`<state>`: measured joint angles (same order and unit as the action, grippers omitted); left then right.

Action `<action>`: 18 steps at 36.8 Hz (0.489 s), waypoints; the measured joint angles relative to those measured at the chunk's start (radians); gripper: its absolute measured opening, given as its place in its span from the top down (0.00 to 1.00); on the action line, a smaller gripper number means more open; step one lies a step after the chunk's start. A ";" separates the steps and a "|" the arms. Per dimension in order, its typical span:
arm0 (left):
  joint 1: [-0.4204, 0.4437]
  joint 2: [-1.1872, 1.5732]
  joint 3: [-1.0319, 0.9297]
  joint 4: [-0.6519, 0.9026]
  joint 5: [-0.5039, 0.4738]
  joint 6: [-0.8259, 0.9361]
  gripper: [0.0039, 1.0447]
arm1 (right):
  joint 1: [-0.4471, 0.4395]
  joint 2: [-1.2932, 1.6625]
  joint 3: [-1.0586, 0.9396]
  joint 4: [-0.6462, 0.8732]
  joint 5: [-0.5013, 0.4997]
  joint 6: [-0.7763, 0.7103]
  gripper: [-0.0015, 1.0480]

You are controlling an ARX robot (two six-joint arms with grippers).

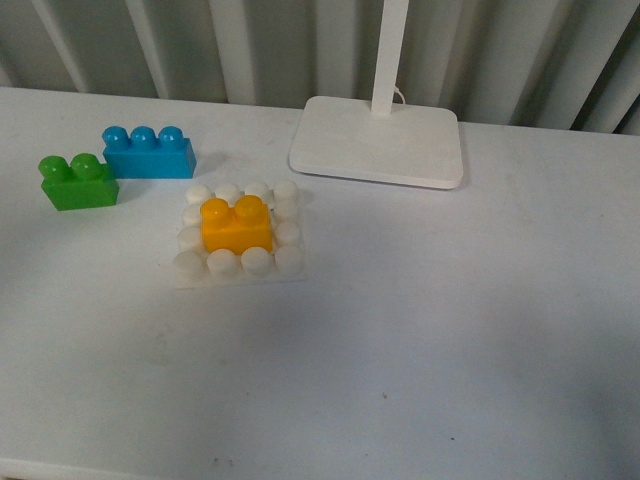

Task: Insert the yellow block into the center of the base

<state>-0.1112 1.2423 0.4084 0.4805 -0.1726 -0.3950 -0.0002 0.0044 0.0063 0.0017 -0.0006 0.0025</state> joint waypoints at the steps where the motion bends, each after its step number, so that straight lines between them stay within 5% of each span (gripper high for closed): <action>1: 0.034 -0.059 -0.021 -0.001 0.042 0.020 0.07 | 0.000 0.000 0.000 0.000 0.000 0.000 0.09; 6: 0.106 -0.229 -0.153 0.257 0.156 0.228 0.28 | 0.000 0.000 0.000 0.000 0.000 0.000 0.09; 18: 0.108 -0.432 -0.298 0.214 0.172 0.377 0.88 | 0.000 0.000 0.000 0.000 0.000 0.000 0.09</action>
<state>-0.0029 0.8101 0.1108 0.6941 -0.0002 -0.0177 -0.0002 0.0044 0.0063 0.0017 -0.0006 0.0029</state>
